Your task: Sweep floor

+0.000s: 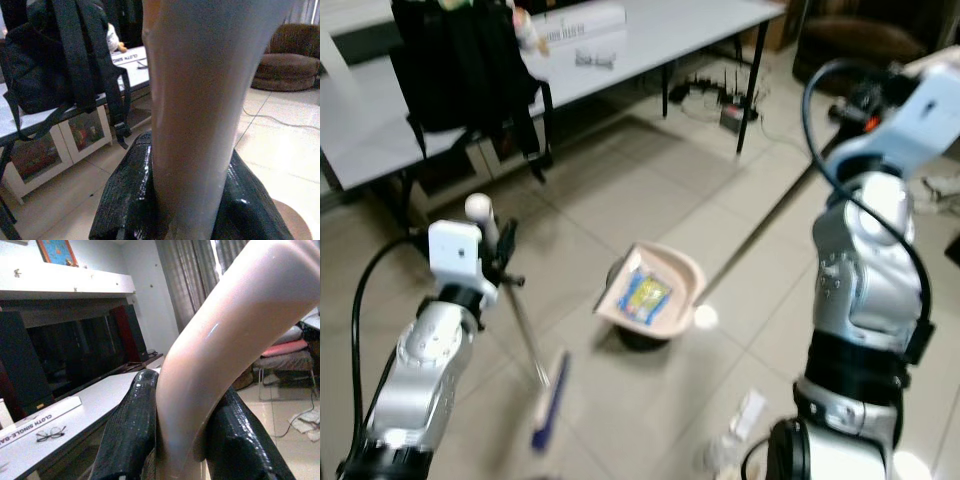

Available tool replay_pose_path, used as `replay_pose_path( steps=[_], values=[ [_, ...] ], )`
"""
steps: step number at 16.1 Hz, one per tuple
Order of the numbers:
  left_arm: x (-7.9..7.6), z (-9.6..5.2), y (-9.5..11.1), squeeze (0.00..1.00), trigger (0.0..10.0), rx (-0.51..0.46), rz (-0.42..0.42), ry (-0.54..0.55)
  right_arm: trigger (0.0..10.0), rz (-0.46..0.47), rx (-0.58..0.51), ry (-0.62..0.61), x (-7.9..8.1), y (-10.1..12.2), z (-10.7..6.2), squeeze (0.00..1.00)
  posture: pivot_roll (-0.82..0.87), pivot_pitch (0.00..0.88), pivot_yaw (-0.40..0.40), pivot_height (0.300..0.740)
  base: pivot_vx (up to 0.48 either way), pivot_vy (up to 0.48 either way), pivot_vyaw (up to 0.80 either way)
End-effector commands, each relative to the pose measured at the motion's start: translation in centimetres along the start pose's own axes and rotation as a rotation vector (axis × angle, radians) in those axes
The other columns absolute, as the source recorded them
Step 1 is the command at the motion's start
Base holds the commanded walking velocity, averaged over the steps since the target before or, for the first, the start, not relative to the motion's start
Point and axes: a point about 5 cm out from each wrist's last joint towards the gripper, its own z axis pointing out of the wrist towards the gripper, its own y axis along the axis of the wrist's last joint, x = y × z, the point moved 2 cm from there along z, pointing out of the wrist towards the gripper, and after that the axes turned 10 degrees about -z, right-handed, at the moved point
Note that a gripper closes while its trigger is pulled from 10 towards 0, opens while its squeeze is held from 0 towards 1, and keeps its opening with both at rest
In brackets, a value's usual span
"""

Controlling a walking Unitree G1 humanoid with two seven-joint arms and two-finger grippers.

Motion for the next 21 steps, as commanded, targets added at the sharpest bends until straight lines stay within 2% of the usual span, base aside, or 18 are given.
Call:
replay_pose_path(
  steps=[1, 6, 12, 15, 17, 21],
  values=[
    [0.8, 0.1, 1.5, 0.0, 10.0, -0.058, 0.047, 0.009, 10.0, 0.045, -0.065, 0.03, 1.2, 1.4, -0.1, 0.0, -0.02, 0.056, 0.035, 0.74, 0.435, 0.0, 0.0],
    [0.8, 0.1, 1.5, 0.0, 10.0, -0.054, 0.049, 0.006, 10.0, 0.048, -0.054, 0.019, 1.1, 1.0, -0.2, 0.0, -0.02, 0.056, 0.036, 0.74, 0.433, 0.0, -0.56],
    [1.0, 0.0, 1.3, 0.0, 10.0, -0.041, 0.051, 0.015, 10.0, 0.046, -0.057, 0.018, 1.2, 0.8, -0.4, 0.0, -0.01, 0.055, 0.035, 0.74, 0.429, 0.0, 0.0],
    [1.4, -0.2, 1.1, 0.0, 10.0, -0.027, 0.055, 0.048, 10.0, 0.043, -0.059, 0.03, 1.3, 0.6, -0.5, 0.0, -0.01, 0.05, 0.036, 0.74, 0.0, 0.0, 0.0],
    [2.3, -0.5, 0.4, 0.0, 10.0, 0.001, 0.081, 0.087, 10.0, 0.042, -0.062, 0.038, 1.6, 0.4, -0.5, 0.0, 0.0, 0.046, 0.034, 0.74, 0.0, 0.0, 0.0],
    [2.7, -1.3, -0.8, 0.0, 10.0, 0.053, 0.111, 0.086, 10.0, 0.051, -0.097, 0.076, 2.5, 0.0, -0.6, 0.0, 0.0, 0.042, 0.032, 0.74, 0.0, 0.0, 0.0]
  ],
)
